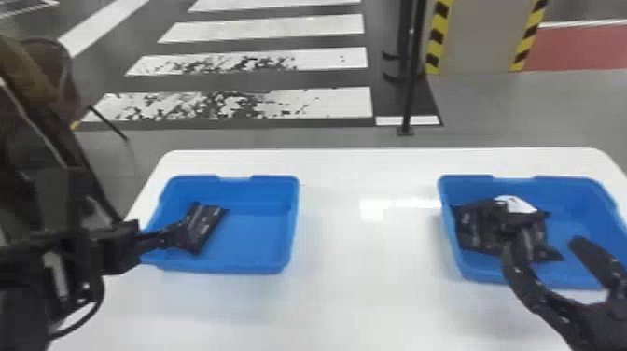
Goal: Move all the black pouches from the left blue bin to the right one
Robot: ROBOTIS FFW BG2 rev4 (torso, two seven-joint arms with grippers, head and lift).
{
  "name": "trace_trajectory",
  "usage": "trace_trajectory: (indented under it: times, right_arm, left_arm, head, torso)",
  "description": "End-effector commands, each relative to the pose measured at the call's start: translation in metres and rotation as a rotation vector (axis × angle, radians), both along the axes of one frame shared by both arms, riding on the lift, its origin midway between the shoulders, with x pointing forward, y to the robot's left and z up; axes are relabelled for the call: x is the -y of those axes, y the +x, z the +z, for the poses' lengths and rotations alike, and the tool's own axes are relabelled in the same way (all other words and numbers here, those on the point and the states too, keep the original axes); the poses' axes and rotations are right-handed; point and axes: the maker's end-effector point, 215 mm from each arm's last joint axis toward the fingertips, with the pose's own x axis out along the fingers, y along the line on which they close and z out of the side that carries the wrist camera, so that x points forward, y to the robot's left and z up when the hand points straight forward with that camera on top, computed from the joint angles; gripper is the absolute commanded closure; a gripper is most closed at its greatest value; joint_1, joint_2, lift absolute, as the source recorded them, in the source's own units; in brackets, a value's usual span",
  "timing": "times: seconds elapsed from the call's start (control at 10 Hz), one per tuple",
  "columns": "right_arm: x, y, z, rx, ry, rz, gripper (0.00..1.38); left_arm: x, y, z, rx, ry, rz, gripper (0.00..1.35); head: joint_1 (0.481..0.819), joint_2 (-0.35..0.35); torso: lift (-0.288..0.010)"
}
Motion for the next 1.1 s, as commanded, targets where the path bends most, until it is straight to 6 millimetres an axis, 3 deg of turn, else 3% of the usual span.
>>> trace_trajectory:
  times: [0.0, 0.2, 0.4, 0.6, 1.0]
  right_arm:
    - [-0.016, -0.021, 0.006, -0.009, 0.043, 0.017, 0.17]
    - [-0.031, -0.029, 0.006, -0.018, 0.089, 0.038, 0.17]
    - [-0.041, -0.027, 0.003, -0.021, 0.108, 0.057, 0.17]
    - [-0.053, -0.025, -0.001, -0.032, 0.14, 0.079, 0.17]
    - [-0.061, -0.023, -0.007, -0.048, 0.175, 0.095, 0.18]
  left_arm:
    - [-0.026, 0.009, -0.011, -0.03, 0.005, 0.055, 0.17]
    - [-0.045, 0.028, -0.028, -0.081, 0.004, 0.1, 0.17]
    - [-0.038, 0.05, -0.049, -0.153, -0.011, 0.082, 0.17]
    - [-0.034, 0.058, -0.065, -0.204, -0.011, 0.077, 0.17]
    - [-0.021, 0.073, -0.076, -0.245, 0.002, 0.049, 0.17]
  head:
    - [0.695, 0.184]
    - [0.695, 0.261]
    - [0.695, 0.287]
    - [0.695, 0.285]
    - [0.695, 0.283]
  torso:
    - [-0.14]
    - [-0.14]
    - [-0.14]
    - [-0.14]
    - [-0.14]
